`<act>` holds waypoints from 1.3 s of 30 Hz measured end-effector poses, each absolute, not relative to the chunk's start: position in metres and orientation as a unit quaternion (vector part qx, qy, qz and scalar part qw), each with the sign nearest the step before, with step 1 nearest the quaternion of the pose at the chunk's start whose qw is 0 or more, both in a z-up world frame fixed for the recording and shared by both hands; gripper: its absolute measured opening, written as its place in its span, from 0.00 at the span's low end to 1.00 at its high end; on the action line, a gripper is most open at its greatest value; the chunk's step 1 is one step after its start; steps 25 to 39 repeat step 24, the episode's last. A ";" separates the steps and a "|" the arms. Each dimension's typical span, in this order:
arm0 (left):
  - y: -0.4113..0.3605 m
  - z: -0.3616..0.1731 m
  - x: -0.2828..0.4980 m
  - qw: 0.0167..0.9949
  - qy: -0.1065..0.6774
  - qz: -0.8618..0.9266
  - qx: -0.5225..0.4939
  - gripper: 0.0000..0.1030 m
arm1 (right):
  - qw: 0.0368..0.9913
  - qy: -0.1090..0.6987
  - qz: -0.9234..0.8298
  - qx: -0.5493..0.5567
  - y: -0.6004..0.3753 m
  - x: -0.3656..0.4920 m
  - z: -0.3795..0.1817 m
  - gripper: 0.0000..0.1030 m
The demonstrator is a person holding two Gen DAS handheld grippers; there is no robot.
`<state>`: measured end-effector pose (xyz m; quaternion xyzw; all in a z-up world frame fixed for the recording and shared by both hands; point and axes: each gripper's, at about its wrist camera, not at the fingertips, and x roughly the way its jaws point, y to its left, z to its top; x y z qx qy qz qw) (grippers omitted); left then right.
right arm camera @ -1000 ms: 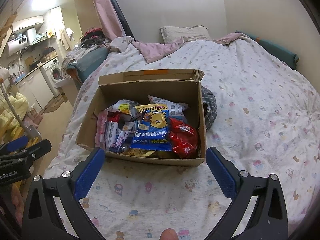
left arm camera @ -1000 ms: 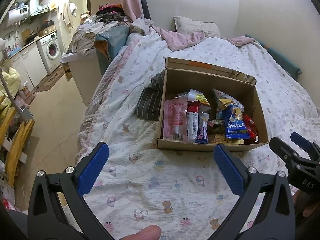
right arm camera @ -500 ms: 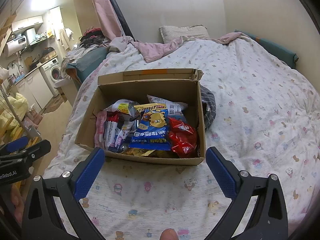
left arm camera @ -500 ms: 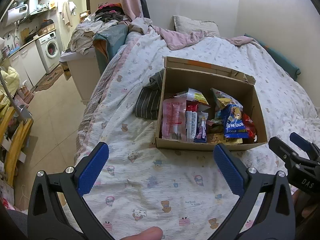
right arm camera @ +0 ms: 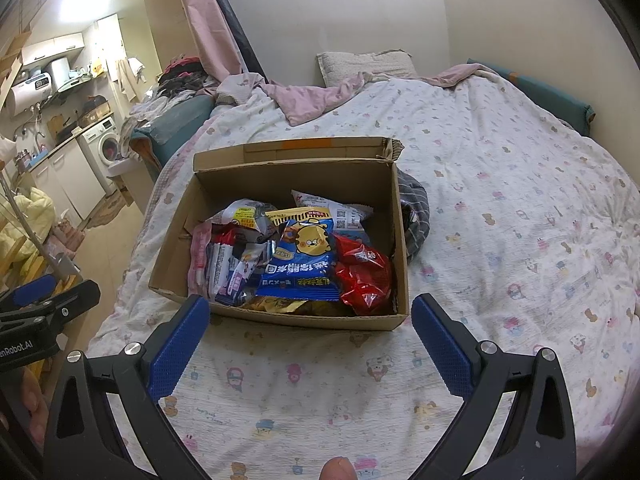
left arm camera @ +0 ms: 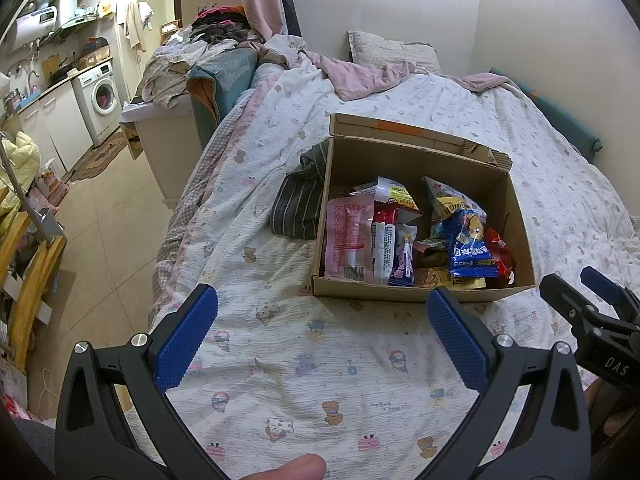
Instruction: Organize snacks
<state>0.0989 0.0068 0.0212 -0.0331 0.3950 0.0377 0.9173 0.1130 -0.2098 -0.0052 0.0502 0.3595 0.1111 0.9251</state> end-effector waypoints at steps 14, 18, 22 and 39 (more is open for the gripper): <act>0.007 0.021 0.099 0.918 0.393 0.039 -0.033 1.00 | 0.926 0.360 0.106 0.052 -0.214 0.112 -0.006 1.00; 0.007 0.021 0.098 0.918 0.394 0.039 -0.033 1.00 | 0.925 0.360 0.106 0.052 -0.214 0.112 -0.005 1.00; 0.007 0.021 0.097 0.919 0.392 0.033 -0.036 1.00 | 0.926 0.360 0.105 0.052 -0.214 0.112 -0.005 1.00; 0.008 0.021 0.097 0.920 0.389 0.031 -0.041 1.00 | 0.926 0.360 0.105 0.053 -0.214 0.112 -0.005 1.00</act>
